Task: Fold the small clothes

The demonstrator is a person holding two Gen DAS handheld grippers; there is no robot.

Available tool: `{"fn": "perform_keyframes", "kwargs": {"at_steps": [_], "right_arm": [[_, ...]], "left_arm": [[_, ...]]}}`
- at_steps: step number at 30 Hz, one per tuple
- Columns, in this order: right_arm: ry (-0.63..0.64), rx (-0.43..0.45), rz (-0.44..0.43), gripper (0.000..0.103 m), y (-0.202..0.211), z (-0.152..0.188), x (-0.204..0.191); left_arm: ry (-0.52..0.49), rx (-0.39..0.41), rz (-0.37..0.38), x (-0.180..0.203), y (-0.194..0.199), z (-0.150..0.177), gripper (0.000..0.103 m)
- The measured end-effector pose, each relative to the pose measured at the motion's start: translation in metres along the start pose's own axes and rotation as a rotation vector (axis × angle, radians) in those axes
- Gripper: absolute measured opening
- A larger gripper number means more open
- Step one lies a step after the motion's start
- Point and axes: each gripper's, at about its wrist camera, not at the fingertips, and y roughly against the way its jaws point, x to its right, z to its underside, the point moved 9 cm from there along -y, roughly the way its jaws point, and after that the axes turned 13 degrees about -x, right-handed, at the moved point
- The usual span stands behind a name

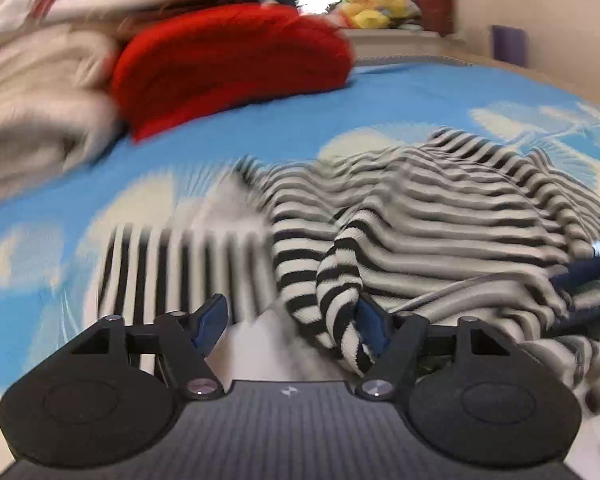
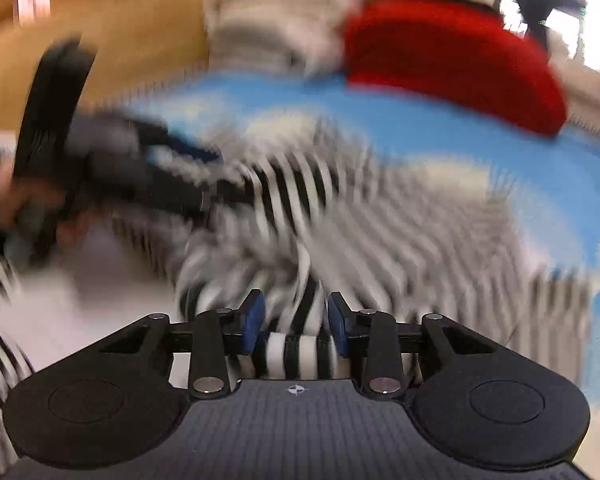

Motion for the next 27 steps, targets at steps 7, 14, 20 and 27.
{"fn": "perform_keyframes", "kwargs": {"at_steps": [7,14,20,27], "right_arm": [[-0.068,-0.049,0.035,0.049,0.015,0.007,0.037],[-0.043,-0.067,0.072,0.063,0.084,0.011,0.005],[-0.225,0.159,0.025,0.084,0.228,0.025,-0.051],[-0.403,0.139,0.047,0.091,0.295,0.08,-0.114]], "left_arm": [[-0.022,0.012,-0.006,-0.012,0.016,0.012,0.094],[-0.099,-0.022,-0.046,0.003,0.08,0.025,0.095],[0.044,-0.036,0.021,0.029,0.219,0.062,0.103],[0.238,-0.057,0.029,0.074,0.327,0.138,0.103]]}}
